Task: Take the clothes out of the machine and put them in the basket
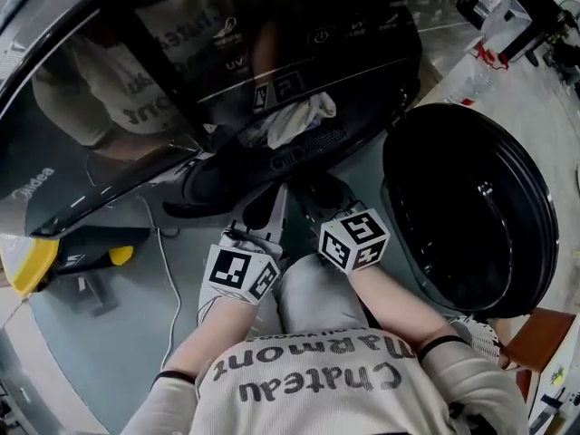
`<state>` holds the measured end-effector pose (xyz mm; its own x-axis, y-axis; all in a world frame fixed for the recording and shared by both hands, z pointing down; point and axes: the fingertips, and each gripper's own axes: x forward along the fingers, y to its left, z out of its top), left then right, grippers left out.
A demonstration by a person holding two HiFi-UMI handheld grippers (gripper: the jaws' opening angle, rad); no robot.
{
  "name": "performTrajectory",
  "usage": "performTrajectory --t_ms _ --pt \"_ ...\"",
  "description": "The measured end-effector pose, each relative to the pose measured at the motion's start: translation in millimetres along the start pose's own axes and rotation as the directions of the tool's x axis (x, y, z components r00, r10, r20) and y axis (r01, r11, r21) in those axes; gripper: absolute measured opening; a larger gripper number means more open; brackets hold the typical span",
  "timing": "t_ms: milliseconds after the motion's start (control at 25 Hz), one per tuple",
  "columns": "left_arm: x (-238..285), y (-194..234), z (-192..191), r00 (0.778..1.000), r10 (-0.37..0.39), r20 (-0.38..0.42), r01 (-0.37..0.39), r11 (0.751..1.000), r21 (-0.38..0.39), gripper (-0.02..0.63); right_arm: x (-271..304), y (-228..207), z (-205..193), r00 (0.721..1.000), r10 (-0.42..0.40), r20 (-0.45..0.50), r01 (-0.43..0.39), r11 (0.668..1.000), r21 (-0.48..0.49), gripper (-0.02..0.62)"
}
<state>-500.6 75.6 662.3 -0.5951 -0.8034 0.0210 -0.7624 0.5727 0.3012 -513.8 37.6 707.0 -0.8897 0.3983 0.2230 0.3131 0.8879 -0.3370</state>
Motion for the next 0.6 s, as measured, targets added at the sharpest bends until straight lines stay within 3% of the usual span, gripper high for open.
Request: performTrajectory --t_ms 120,360,600 --pt "0 2 -6 1.0 -0.001 0.027 0.001 1.0 -0.005 0.008 6 -11 -7 1.0 -0.004 -0.013 0.005 1.0 0.009 0.167" --pt "-5 4 -2 0.999 -0.016 0.032 0.016 1.0 0.014 0.008 33 -28 7 0.999 -0.033 -0.017 0.032 0.998 -0.055 0.259" --pt "-6 2 6 1.0 -0.028 0.005 0.028 1.0 0.001 0.008 64 -40 18 0.991 -0.103 -0.08 0.083 0.97 -0.228 0.308"
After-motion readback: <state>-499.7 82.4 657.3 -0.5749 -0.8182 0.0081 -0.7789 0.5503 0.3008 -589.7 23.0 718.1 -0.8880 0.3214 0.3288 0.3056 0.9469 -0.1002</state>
